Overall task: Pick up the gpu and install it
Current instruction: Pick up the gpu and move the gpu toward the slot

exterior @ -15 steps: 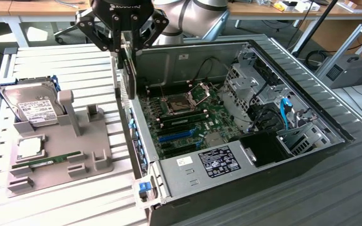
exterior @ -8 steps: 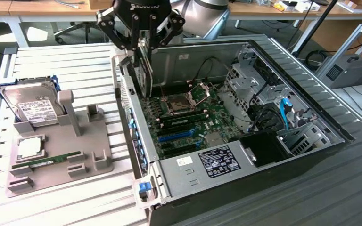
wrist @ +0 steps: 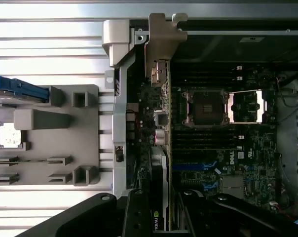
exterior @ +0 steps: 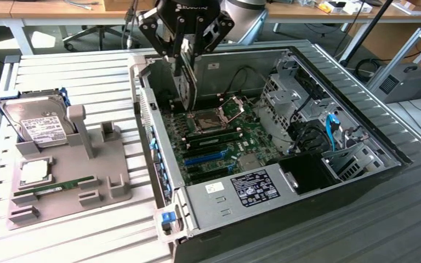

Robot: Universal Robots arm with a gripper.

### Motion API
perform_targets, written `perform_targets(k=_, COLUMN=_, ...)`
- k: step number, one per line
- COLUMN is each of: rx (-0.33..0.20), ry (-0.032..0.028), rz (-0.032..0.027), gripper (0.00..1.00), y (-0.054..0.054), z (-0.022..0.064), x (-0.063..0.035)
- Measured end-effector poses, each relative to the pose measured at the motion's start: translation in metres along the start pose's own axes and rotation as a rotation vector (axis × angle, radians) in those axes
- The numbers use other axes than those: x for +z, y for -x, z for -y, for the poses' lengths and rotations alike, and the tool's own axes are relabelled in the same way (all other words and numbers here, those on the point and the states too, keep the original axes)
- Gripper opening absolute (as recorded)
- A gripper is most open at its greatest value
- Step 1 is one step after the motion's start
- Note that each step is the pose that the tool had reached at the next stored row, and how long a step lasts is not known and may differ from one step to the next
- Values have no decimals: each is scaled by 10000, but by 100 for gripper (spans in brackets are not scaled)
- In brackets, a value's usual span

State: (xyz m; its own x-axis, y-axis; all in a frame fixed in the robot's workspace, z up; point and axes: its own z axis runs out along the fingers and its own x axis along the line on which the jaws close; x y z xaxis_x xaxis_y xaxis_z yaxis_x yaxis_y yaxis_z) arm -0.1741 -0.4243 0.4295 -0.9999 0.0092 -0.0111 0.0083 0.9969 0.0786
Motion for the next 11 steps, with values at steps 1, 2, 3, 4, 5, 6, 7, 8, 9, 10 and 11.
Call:
perform_targets(k=1, rx=1, ry=1, rz=-1, gripper=27, y=35, z=0, x=0)
perform_targets(k=2, rx=3, ry=1, rz=-3, gripper=27, y=72, z=-1, x=1)
perform_targets(k=3, rx=2, ry=2, rz=-3, gripper=27, y=112, z=-1, x=1)
perform_targets(k=4, rx=0, ry=2, rz=-4, gripper=27, y=154, z=-1, x=2)
perform_targets(k=5, rx=1, ry=3, rz=-5, gripper=27, y=191, z=-2, x=3)
perform_targets(k=6, rx=3, ry=1, rz=-7, gripper=27, y=229, z=-2, x=2)
perform_targets(k=7, rx=2, ry=2, rz=-8, gripper=27, y=268, z=-2, x=3)
perform_targets(k=8, rx=1, ry=3, rz=-8, gripper=27, y=310, z=-3, x=4)
perform_targets(k=9, rx=2, ry=3, rz=-11, gripper=27, y=376, z=-3, x=5)
perform_targets(k=10, rx=3, ry=3, rz=-12, gripper=27, y=434, z=-4, x=5)
perform_targets(k=11, rx=1, ry=3, rz=-13, gripper=27, y=488, z=-4, x=6)
